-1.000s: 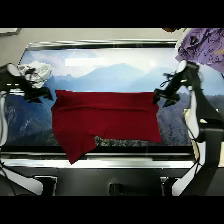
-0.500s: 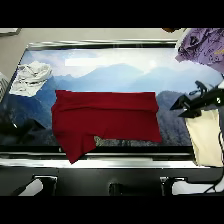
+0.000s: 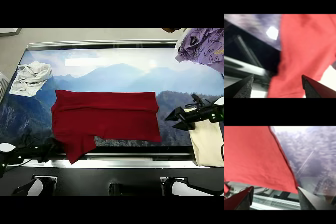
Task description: Fold the clothes and pants, and hang the long-sleeved shirts on hangers.
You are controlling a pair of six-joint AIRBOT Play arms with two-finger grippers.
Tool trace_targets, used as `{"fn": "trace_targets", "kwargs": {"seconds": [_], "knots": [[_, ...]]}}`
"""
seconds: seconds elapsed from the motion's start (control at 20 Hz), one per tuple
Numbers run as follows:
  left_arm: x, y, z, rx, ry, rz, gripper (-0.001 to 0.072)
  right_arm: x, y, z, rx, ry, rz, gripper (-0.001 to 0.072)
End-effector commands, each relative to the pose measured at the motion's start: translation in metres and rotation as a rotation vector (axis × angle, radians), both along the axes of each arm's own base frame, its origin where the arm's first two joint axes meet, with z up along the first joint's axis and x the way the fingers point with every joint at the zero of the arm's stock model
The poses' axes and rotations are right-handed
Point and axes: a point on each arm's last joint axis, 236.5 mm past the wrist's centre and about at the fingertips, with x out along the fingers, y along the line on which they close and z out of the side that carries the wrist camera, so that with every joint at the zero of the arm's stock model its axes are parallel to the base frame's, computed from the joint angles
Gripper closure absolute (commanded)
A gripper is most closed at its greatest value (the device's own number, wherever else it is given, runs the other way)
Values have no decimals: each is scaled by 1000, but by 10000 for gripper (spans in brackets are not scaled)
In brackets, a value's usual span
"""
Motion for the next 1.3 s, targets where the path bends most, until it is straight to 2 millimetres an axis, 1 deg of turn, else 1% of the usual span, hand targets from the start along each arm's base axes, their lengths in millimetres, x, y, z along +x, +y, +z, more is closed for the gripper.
{"fn": "trace_targets", "kwargs": {"seconds": [0.0, 0.1, 0.15, 0.2, 0.25, 0.3, 0.35, 0.5, 0.55, 0.7, 0.9, 1.0, 1.05, 1.1, 1.25], "knots": [[14, -5, -10, 38, -60, 13, -13, -8, 9, 5, 40, 18, 14, 114], [19, -9, -14, 39, -65, 12, 3, -9, 9, 5, 43, 24, 18, 115], [19, -12, -17, 35, -57, 7, 81, -9, 9, 5, 43, 23, 18, 115], [17, -15, -20, 31, -42, -5, 219, -9, 9, 5, 43, 24, 18, 115], [14, -17, -23, 27, -26, -12, 385, -10, 9, 5, 43, 25, 19, 115], [13, -18, -25, 23, -15, -13, 599, -11, 9, 5, 41, 28, 23, 115], [13, -18, -25, 23, -15, -13, 689, -14, 6, 3, 27, 38, 30, 114], [14, -18, -23, 20, -18, -17, 689, -29, -14, -15, -75, 95, 42, 113], [14, -18, -23, 18, -17, -19, 689, -31, -13, -21, -72, 102, 35, 113], [12, -20, -23, 13, -12, -23, 689, -37, 7, -40, -1, 111, 21, 113], [10, -23, -20, 0, -4, -35, 689, -48, 24, -65, -6, 129, 46, 113], [9, -24, -19, -6, -2, -41, 689, -47, 31, -72, -22, 119, 60, 119], [9, -24, -19, -6, -2, -41, 689, -49, 35, -74, -28, 118, 74, 147], [10, -24, -19, -6, -3, -41, 689, -50, 39, -76, -31, 120, 84, 155], [10, -24, -19, -6, -3, -41, 689, -66, 54, -83, -18, 162, 121, 156]]}}
